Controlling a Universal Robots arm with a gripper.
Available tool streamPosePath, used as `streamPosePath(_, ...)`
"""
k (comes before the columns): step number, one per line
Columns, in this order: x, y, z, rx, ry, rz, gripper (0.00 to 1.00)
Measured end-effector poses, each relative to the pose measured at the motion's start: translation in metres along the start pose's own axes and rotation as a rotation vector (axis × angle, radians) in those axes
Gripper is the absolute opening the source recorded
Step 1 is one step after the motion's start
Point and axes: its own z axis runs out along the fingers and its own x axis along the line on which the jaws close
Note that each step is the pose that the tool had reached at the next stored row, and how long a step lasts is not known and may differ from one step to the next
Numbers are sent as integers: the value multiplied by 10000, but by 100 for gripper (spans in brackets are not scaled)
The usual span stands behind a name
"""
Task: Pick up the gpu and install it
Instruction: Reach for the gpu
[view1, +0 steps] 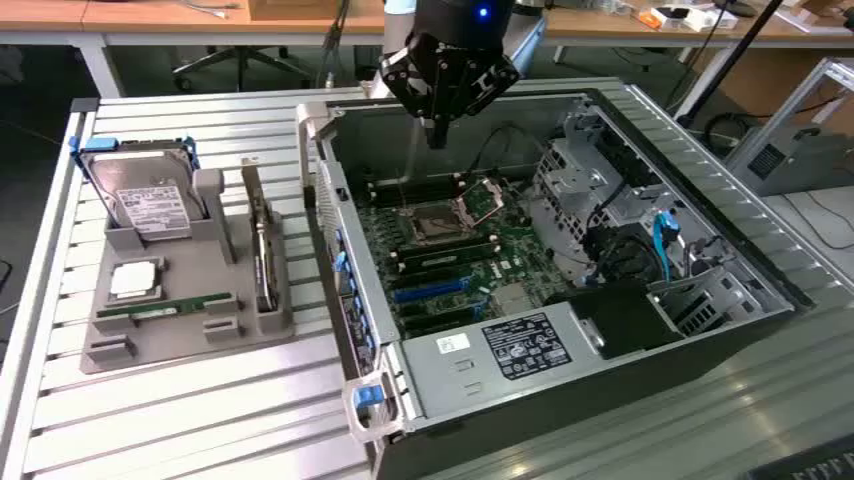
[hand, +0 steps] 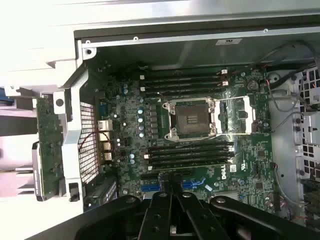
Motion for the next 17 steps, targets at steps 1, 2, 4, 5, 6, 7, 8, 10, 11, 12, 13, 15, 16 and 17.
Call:
streamPosePath(1, 4, 0, 0, -1, 0, 1, 11)
streamPosePath(2, 4, 0, 0, -1, 0, 1, 11)
streamPosePath(4, 4, 0, 0, -2, 0, 1, 11)
streamPosePath(5, 5, 0, 0, -2, 0, 1, 11)
streamPosePath(6, 6, 0, 0, -2, -1, 1, 11)
streamPosePath(7, 9, -1, 0, -2, 0, 2, 11)
streamPosePath(8, 14, -1, 0, -2, 0, 2, 11)
streamPosePath(10, 23, -2, -1, -1, 0, 1, 11)
streamPosePath(11, 31, -2, -1, -2, 0, 1, 11)
streamPosePath(12, 41, -3, -2, -1, 1, 1, 11)
streamPosePath(13, 50, -4, -1, -1, 0, 1, 11)
streamPosePath(15, 72, -5, -2, -2, 0, 1, 11)
streamPosePath(16, 81, -6, -2, -2, 0, 1, 11)
streamPosePath(17, 91, -6, -2, -2, 0, 1, 11)
